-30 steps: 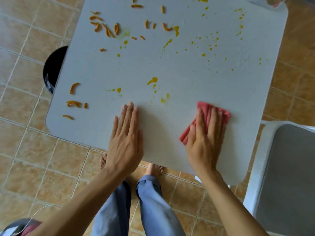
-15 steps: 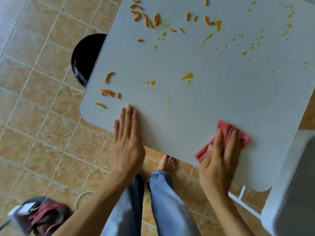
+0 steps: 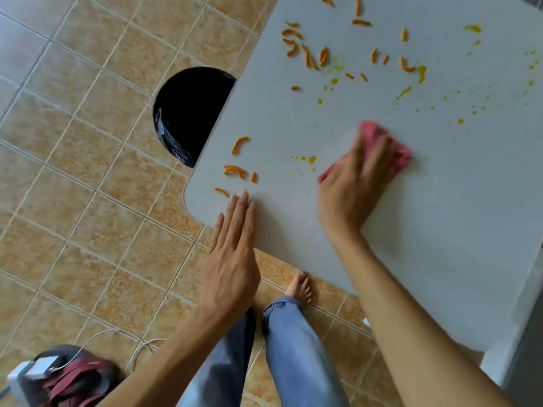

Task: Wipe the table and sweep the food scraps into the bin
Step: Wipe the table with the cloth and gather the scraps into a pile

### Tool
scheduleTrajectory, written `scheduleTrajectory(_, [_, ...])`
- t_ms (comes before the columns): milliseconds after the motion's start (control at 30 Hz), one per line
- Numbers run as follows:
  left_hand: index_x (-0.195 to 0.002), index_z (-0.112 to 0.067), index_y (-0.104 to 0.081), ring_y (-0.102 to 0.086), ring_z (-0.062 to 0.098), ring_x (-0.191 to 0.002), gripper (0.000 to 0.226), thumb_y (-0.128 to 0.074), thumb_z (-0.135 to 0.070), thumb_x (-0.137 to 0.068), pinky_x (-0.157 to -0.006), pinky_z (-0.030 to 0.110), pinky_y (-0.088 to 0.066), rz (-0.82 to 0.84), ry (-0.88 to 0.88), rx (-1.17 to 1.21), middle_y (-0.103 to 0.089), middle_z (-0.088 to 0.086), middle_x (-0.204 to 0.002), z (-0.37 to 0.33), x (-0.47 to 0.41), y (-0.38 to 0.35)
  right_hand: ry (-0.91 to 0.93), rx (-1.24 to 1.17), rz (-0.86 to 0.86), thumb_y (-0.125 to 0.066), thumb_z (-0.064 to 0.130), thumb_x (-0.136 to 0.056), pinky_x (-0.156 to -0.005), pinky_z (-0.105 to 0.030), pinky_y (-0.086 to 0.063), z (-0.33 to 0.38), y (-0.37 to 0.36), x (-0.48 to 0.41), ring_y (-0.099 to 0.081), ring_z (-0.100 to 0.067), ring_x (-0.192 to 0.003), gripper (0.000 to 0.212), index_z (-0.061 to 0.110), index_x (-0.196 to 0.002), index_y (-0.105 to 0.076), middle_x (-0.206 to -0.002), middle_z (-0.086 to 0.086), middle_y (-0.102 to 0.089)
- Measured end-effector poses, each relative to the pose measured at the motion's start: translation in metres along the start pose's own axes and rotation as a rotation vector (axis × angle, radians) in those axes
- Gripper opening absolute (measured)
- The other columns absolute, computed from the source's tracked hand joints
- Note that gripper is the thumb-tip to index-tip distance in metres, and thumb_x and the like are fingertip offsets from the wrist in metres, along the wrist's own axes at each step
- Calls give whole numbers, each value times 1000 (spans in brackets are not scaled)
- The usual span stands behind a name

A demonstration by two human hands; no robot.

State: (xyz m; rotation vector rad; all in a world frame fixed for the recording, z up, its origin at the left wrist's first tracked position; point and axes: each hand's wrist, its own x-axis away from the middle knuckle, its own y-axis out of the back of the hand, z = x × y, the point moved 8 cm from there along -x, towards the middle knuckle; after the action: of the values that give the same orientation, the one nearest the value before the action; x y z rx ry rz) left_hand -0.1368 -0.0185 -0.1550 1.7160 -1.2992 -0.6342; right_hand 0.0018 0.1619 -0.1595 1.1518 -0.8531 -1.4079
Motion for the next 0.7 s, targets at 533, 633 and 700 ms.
scheduleTrajectory(533, [-154,-3,-17,-8,24,-153,84,-54,9,-80,-123,42,-13,179,-147,-60,-13,14,-164,31,7,8,421,-39,359,-43,19,-102,-124,-55,-23,59,-1,94,-16,-30,-158,57,23,-158,-33,-168,-13,-22])
scheduleTrajectory(633, [-154,-2,-17,-8,24,-153,82,-46,8,-78,-123,42,-12,182,-157,-69,-13,15,-164,29,9,9,-28,-38,123,-47,16,-101,-119,-56,-31,17,5,56,-31,-36,-151,52,20,-152,-46,-162,-19,-34])
scheduleTrajectory(700, [-154,-1,-19,-10,25,-153,79,-45,6,-79,-123,43,-13,191,-166,-54,-14,15,-164,29,9,9,-196,-24,30,-48,14,-98,-119,-59,-28,37,4,70,-31,-43,-150,53,13,-151,-47,-160,-26,-35])
